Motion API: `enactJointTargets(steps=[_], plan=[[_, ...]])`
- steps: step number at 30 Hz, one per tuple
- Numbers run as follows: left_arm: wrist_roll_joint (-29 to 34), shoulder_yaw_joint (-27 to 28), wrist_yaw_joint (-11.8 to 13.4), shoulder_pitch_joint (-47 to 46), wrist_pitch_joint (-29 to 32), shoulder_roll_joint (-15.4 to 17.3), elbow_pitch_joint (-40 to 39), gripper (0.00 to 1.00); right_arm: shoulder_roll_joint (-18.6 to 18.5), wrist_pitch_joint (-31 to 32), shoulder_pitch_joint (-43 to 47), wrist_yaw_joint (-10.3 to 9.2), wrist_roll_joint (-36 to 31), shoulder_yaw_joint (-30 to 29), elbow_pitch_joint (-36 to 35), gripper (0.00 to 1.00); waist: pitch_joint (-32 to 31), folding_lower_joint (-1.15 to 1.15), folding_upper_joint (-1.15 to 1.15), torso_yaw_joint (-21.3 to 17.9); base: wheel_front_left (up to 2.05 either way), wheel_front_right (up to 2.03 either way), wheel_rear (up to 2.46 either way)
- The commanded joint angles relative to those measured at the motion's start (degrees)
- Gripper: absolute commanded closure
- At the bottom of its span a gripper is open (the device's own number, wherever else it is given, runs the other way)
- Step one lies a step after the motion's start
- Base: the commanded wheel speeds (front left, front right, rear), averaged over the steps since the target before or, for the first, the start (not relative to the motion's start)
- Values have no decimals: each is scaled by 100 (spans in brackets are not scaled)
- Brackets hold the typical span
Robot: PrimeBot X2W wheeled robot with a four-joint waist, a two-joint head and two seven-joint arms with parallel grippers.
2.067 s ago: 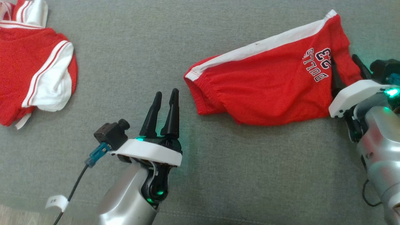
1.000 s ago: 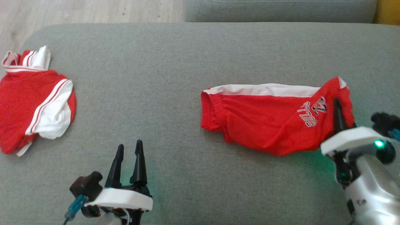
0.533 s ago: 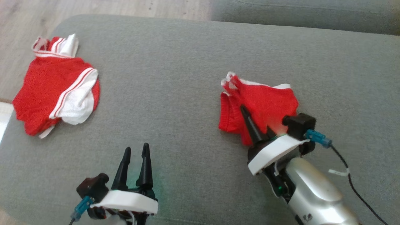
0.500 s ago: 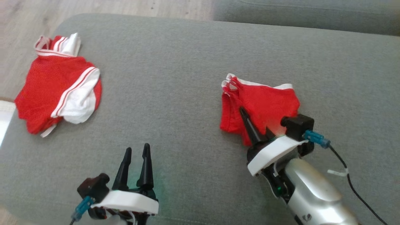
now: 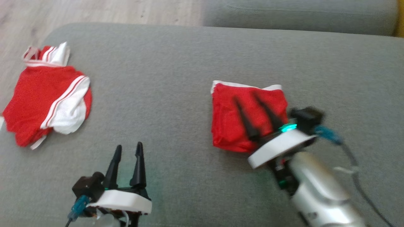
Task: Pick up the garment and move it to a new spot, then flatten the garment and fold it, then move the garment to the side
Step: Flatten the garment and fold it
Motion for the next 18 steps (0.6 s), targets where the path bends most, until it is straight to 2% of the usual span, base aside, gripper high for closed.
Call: enactJointTargets(steps=[1, 6, 9, 13, 18], plan=[[143, 275, 9, -188, -29, 10, -170, 0, -62, -63, 77, -4, -173, -201, -201, 0, -79, 0, 0, -144, 0, 0, 0], [910, 686, 15, -116, -29, 10, -287, 0, -55, -63, 493, -4, -1090, -1493, -228, 0, -193, 0, 0, -385, 0, 0, 0], [1320, 809, 79, -19, -29, 10, -381, 0, 20, -63, 749, -4, -1541, -2019, -214, 0, -271, 0, 0, -489, 0, 0, 0], [1632, 848, 202, 187, -29, 10, -471, 0, 117, -63, 1110, -4, -1896, -2436, -154, 0, -431, 0, 0, -593, 0, 0, 0], [1758, 757, 317, 519, -29, 10, -578, 0, 179, -63, 1471, -4, -2077, -2603, -37, 0, -552, 0, 0, -691, 0, 0, 0]])
